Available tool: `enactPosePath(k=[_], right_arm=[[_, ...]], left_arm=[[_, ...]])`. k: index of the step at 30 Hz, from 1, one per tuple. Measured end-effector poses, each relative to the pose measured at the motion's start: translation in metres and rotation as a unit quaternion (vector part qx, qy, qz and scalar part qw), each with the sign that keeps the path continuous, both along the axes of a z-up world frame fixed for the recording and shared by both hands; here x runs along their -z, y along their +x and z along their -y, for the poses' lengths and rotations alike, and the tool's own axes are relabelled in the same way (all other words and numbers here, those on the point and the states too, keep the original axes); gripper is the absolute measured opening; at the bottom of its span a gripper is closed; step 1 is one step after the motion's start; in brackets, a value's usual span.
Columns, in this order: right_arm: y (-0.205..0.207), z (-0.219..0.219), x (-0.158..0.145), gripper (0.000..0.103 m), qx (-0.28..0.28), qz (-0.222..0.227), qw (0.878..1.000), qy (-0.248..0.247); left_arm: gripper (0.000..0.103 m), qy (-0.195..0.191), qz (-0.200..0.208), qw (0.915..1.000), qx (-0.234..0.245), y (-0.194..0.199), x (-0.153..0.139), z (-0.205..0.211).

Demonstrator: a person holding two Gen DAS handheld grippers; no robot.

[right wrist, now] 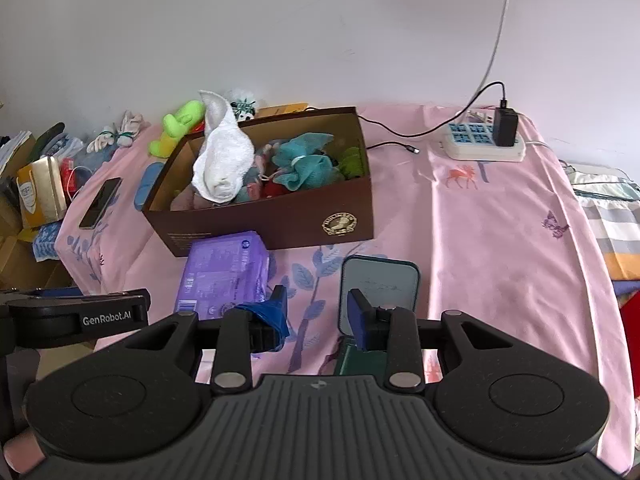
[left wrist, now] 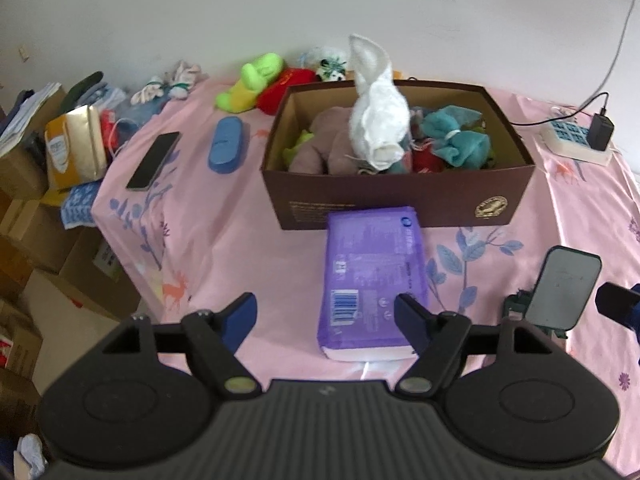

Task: Organize soft objects
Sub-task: 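Withdraw both tools back from the box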

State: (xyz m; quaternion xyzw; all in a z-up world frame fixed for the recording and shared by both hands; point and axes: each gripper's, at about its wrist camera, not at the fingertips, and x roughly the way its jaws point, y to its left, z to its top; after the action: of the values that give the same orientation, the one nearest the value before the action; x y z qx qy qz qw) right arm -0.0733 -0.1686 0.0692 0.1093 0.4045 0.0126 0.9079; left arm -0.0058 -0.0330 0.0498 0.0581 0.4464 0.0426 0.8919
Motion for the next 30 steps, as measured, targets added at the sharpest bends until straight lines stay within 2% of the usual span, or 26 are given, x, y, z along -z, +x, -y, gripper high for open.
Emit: enactPosePath(k=[12,30], right_arm=[[0.027,-0.011,-0.005,0.016,-0.010,-0.016,1.000,-0.003],[0.070,-0.020,-0.011,0.017,0.055,-0.012,0.997,-0.053]], left_arm=[[0.077,0.000,0.017,0.9998,-0.008,0.013,-0.010,-0.017],[0.077,-0.014,0.045,0.9985,0.027,0.067,-0.023,-0.027]])
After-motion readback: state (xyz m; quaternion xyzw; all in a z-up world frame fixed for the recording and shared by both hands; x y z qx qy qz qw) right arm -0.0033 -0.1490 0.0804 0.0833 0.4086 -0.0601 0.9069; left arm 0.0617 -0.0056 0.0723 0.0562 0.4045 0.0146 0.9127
